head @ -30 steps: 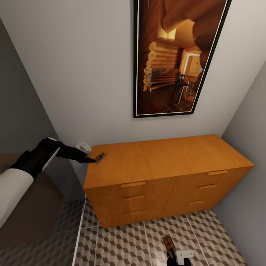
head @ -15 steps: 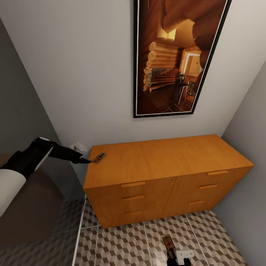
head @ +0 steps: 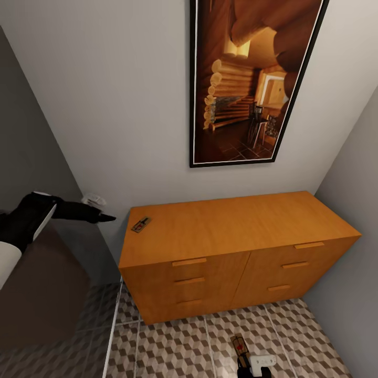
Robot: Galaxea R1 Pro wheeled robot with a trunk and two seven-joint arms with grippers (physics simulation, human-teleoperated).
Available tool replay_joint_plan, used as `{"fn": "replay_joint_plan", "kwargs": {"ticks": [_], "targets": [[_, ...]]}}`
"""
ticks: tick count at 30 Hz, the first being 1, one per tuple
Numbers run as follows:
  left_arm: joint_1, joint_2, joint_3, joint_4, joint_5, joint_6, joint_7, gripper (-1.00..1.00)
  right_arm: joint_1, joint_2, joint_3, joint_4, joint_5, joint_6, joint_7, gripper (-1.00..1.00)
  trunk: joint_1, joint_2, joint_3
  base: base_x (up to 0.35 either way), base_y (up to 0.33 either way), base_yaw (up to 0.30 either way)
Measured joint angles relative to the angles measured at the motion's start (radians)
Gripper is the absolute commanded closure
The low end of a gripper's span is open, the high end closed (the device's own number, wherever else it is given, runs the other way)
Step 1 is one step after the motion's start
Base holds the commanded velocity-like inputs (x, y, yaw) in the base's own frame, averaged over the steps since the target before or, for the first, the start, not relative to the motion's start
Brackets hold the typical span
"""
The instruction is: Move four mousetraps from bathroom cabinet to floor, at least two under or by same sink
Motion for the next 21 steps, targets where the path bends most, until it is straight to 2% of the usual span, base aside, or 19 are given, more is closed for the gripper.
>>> {"fn": "replay_joint_plan", "kwargs": {"ticks": [6,10,15,17,18,21], "targets": [[0.0,-0.015,0.0,-0.001,-0.004,0.001,0.035,-1.0,0.0,0.0,0.0,0.0,0.0,0.0,0.0,1.0,0.0,0.0,0.0,0.0,0.0,0.0],[0.0,-0.032,0.0,-0.001,-0.031,0.002,0.04,-1.0,0.0,0.0,0.0,0.0,0.0,0.0,0.0,1.0,0.0,0.0,0.0,0.0,0.0,0.0],[0.0,-0.065,0.0,-0.001,-0.128,0.004,0.042,-1.0,0.0,0.0,0.0,0.0,0.0,0.0,0.0,1.0,0.0,0.0,0.0,0.0,0.0,0.0],[0.0,-0.092,0.0,0.0,-0.205,0.006,0.042,-1.0,0.0,0.0,0.0,0.0,0.0,0.0,0.0,1.0,0.0,0.0,0.0,0.0,0.0,0.0],[0.0,-0.1,0.001,0.0,-0.227,0.006,0.042,-1.0,0.0,0.0,0.0,0.0,0.0,0.0,0.0,1.0,0.0,0.0,0.0,0.0,0.0,0.0],[0.0,-0.112,0.001,0.0,-0.25,0.007,0.042,-1.0,0.0,0.0,0.0,0.0,0.0,0.0,0.0,1.0,0.0,0.0,0.0,0.0,0.0,0.0]]}}
